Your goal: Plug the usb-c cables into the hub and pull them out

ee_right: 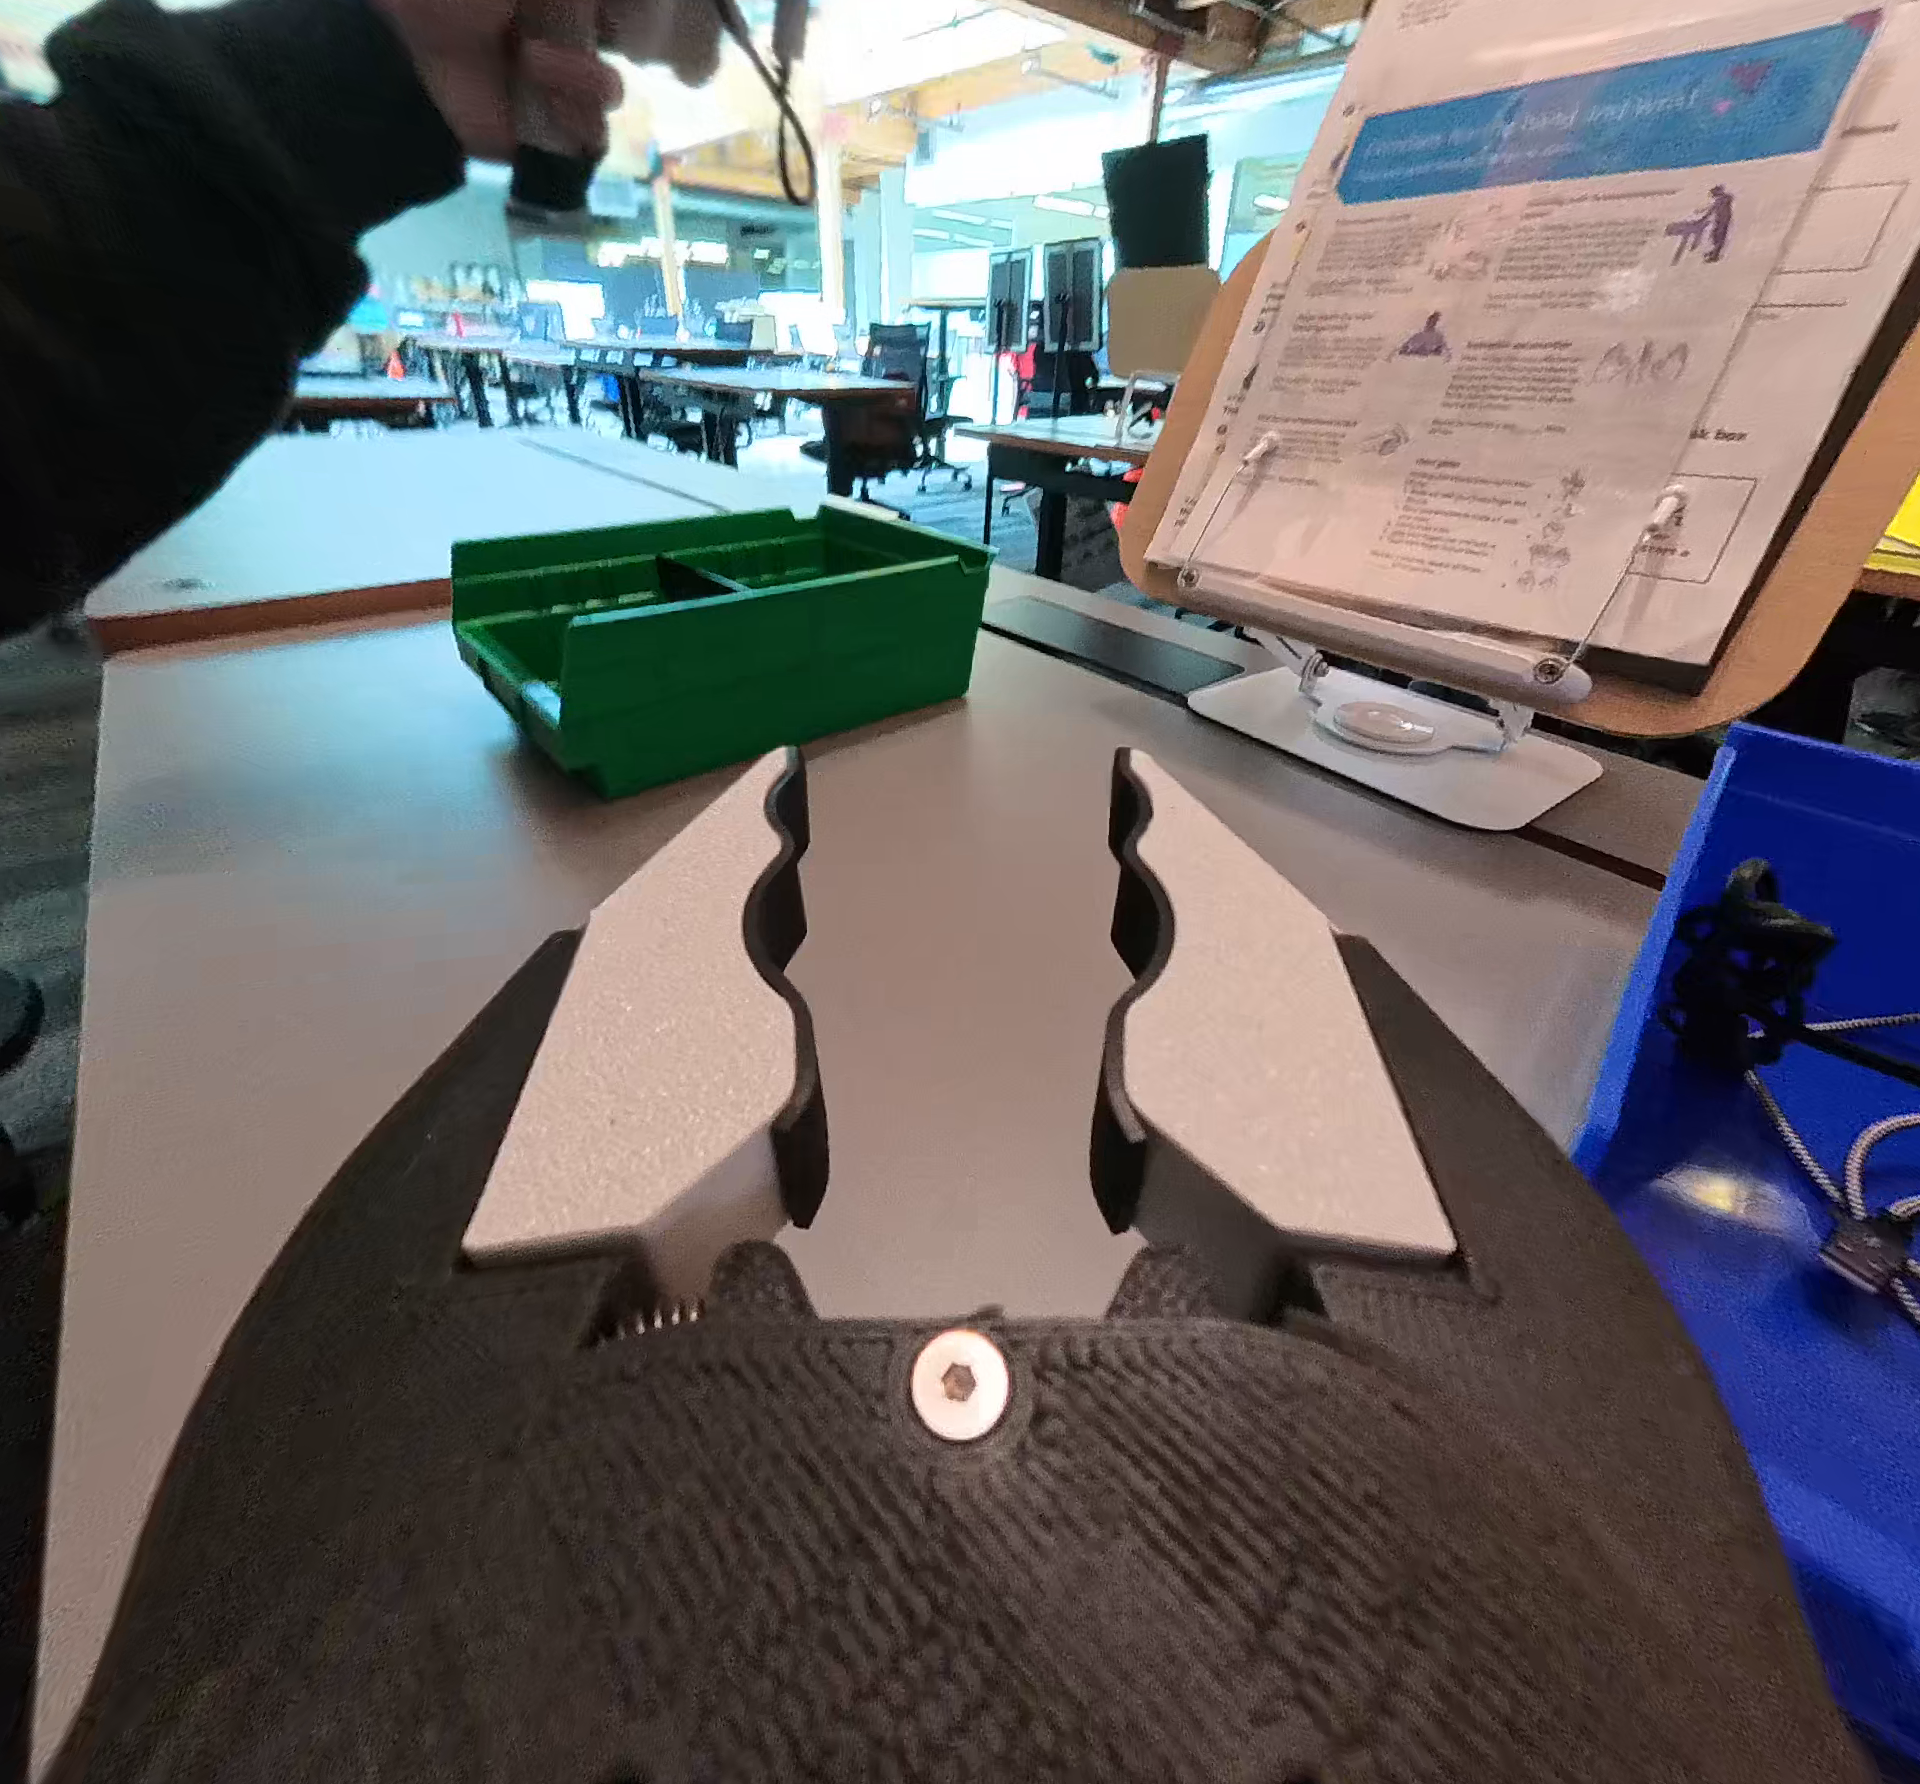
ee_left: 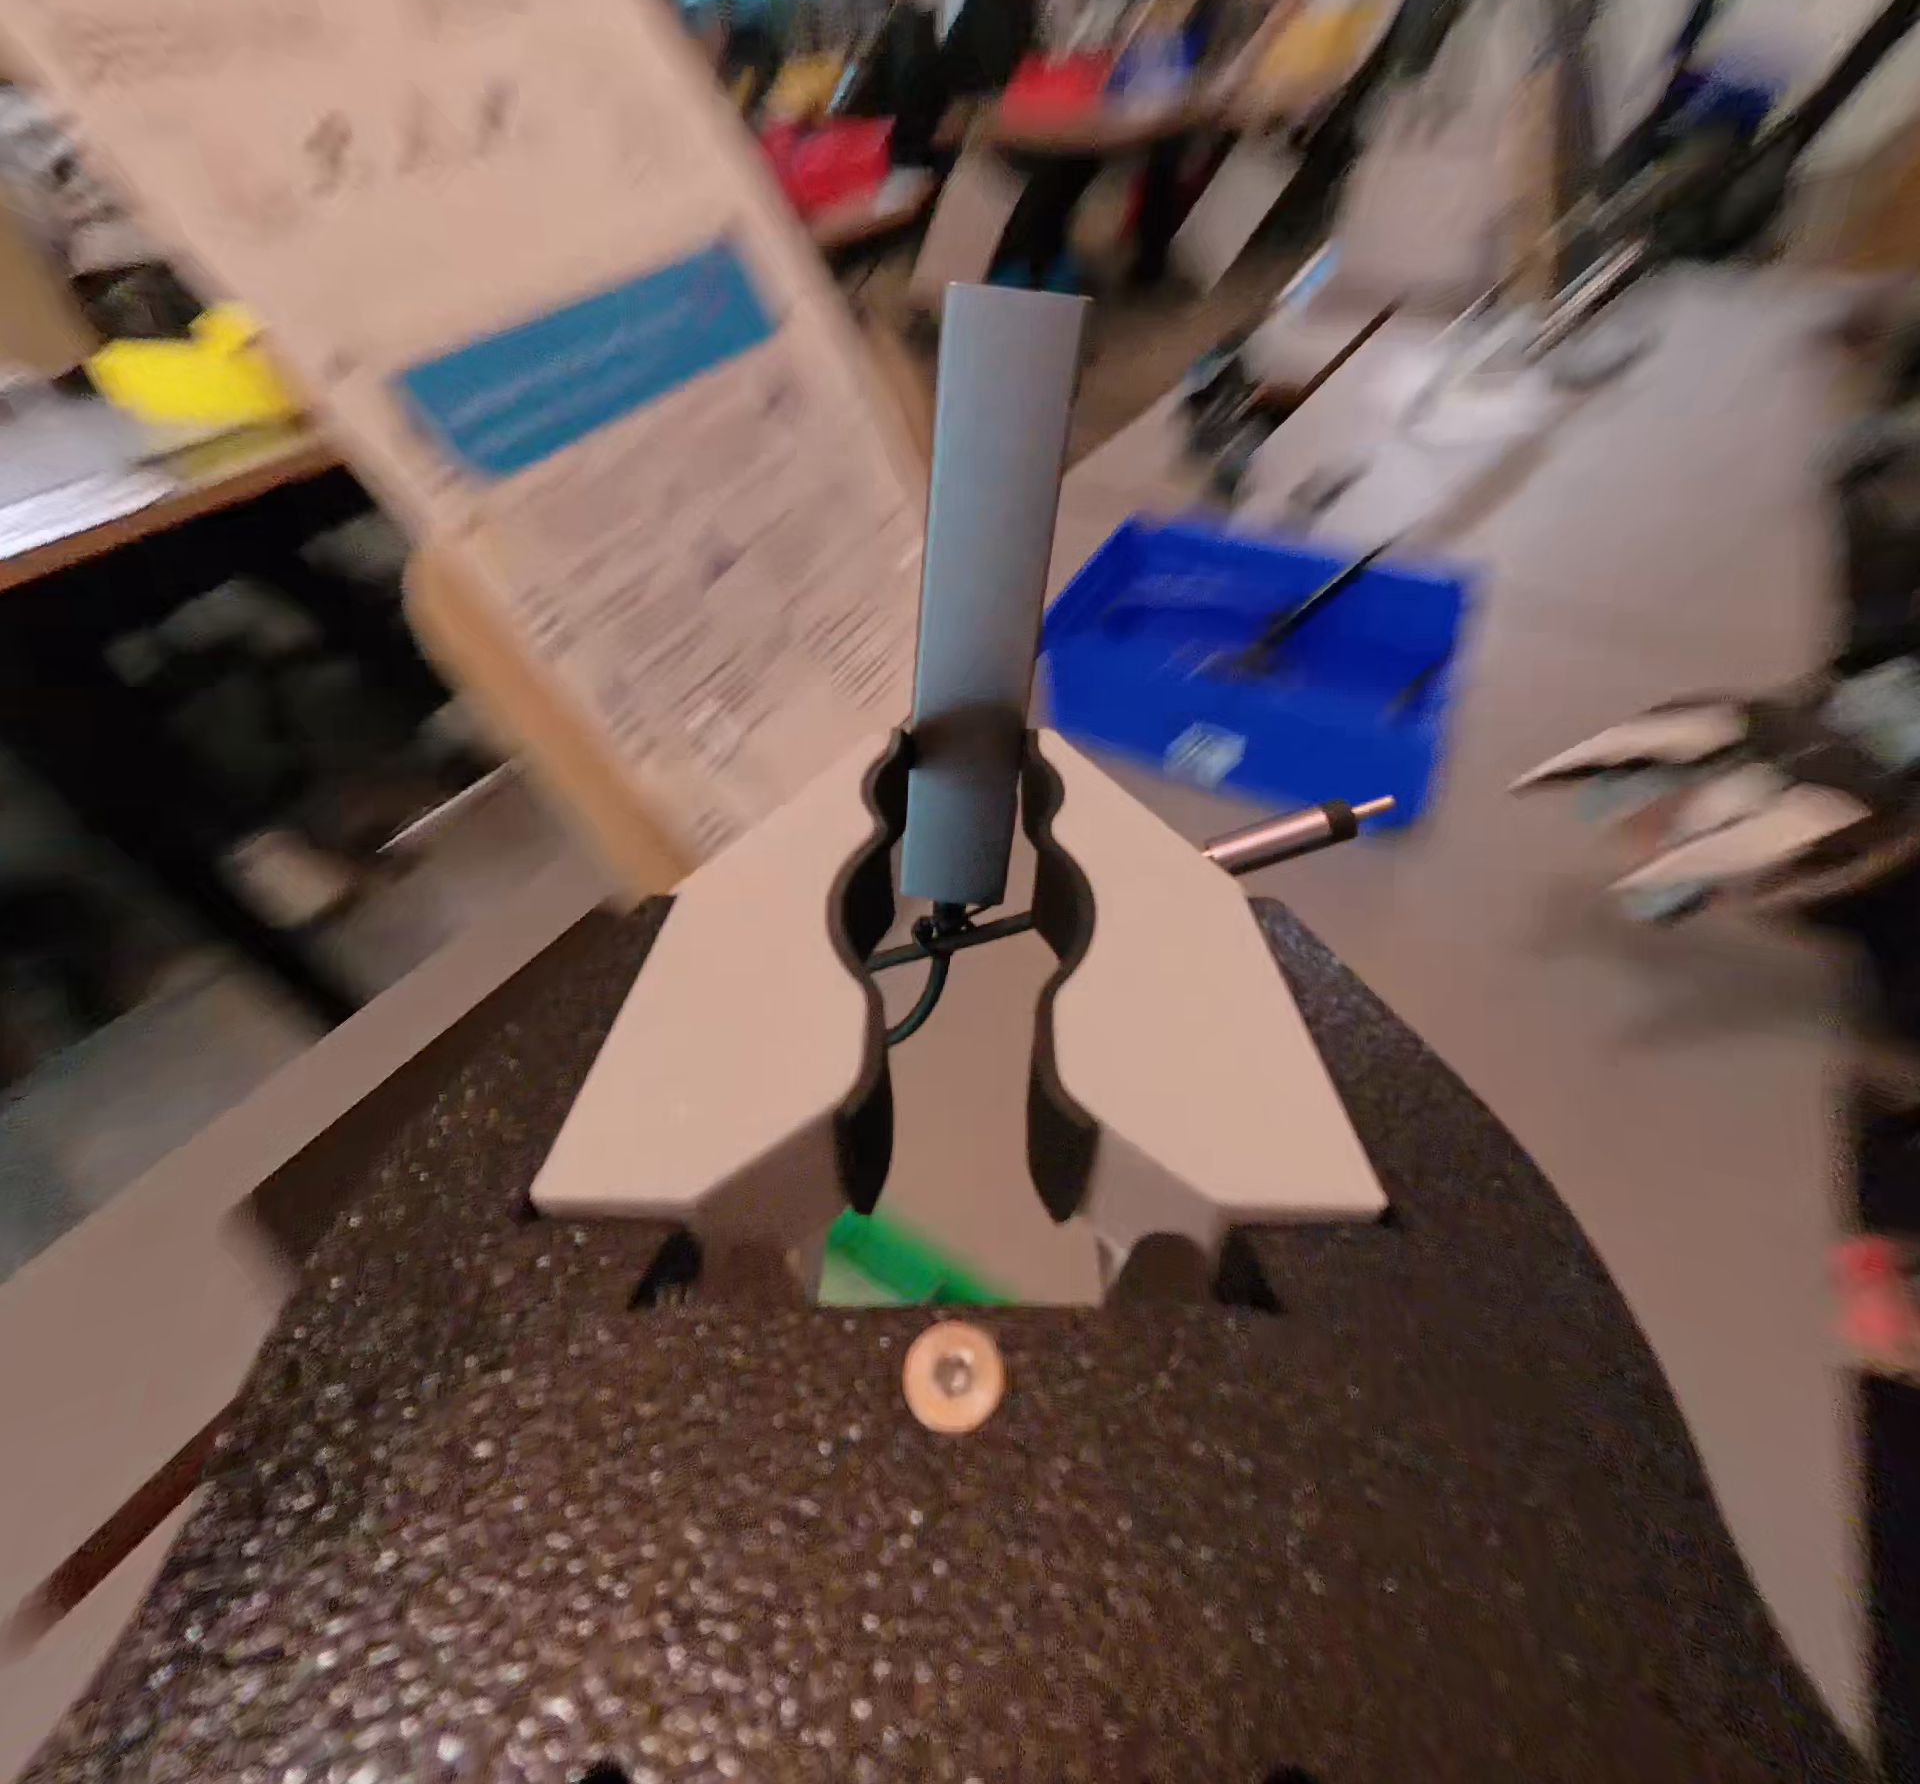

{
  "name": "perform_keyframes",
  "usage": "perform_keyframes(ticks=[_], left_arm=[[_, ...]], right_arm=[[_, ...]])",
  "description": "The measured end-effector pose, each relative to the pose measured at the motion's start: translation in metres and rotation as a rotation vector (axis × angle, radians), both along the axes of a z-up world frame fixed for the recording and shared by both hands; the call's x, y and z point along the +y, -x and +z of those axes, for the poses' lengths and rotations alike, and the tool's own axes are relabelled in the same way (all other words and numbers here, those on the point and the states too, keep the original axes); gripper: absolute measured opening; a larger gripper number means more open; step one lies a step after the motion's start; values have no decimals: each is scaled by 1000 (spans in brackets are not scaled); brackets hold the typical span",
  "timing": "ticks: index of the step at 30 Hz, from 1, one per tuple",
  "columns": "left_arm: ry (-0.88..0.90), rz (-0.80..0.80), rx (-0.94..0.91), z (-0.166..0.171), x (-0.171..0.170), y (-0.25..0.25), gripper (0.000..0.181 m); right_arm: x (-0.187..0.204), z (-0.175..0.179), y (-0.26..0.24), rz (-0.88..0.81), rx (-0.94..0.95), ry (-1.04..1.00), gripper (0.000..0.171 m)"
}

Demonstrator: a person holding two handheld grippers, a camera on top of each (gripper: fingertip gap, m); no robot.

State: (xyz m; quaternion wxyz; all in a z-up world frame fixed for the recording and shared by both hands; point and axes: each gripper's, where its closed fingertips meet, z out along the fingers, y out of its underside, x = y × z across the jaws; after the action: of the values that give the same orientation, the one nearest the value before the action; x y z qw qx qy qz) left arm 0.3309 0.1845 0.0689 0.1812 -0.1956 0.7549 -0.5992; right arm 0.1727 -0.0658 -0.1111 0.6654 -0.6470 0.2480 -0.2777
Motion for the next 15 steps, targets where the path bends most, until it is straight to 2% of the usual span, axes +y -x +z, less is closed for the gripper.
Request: perform_keyframes(ticks=[2,4,7,10,15], left_arm=[[202,-180,32,27,-37,44,19],[338,-338,57,31,-74,83,19],[515,-537,112,7,-126,134,20],[732,-724,166,-25,-165,176,19],[894,-796,165,-83,-207,198,19]], right_arm=[[6,10,1,-2,-8,-64,58],[14,22,5,1,-36,-127,58],[17,47,14,-25,-137,-209,64],[19,69,29,-8,-225,-301,67],[23,72,38,-13,-317,-347,67]])
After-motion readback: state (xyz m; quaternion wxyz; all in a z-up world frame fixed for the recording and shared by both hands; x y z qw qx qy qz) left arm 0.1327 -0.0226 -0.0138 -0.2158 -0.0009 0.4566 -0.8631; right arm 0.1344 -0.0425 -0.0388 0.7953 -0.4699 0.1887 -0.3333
